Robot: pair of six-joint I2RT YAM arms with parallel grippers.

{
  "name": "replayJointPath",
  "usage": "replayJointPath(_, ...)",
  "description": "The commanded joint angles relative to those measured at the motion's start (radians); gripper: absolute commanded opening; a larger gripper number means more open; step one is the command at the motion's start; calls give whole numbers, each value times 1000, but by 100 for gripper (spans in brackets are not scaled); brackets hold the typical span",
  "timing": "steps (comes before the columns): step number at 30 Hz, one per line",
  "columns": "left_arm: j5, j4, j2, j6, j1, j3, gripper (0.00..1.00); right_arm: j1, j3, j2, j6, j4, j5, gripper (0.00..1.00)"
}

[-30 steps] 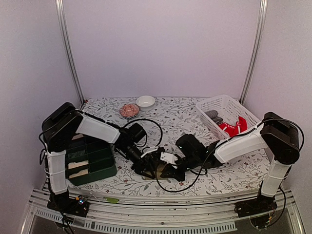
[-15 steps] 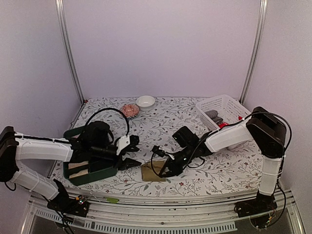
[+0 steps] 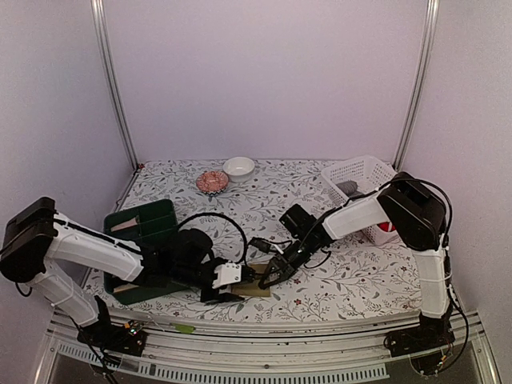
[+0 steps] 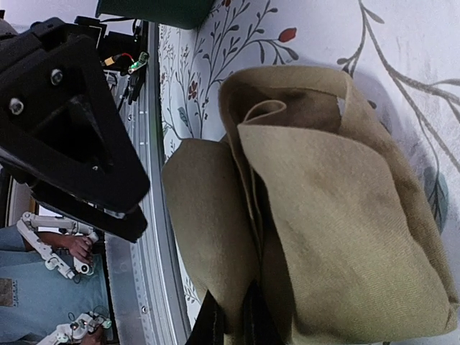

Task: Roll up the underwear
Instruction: Roll the underwear at the center of the board.

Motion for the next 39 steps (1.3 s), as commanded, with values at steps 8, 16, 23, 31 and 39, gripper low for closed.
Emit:
replayJointPath(8, -120, -67, 223, 64, -39, 162, 31, -8, 14, 72, 34, -88, 14, 0)
replayJointPath(16, -41, -175, 257, 38, -24, 210, 0, -51, -100, -70, 40, 29, 106, 29)
replayJointPath(23, 157, -378, 322, 4, 69, 343, 0, -79, -241, -291, -4, 134, 315, 39)
replayJointPath(31, 449, -583, 437, -1, 200, 497, 0, -19, -479, -583, -128, 303, 507, 46)
replayJointPath(39, 613, -716, 613, 14, 249, 619, 0, 108, -412, -507, -301, 322, 607, 55)
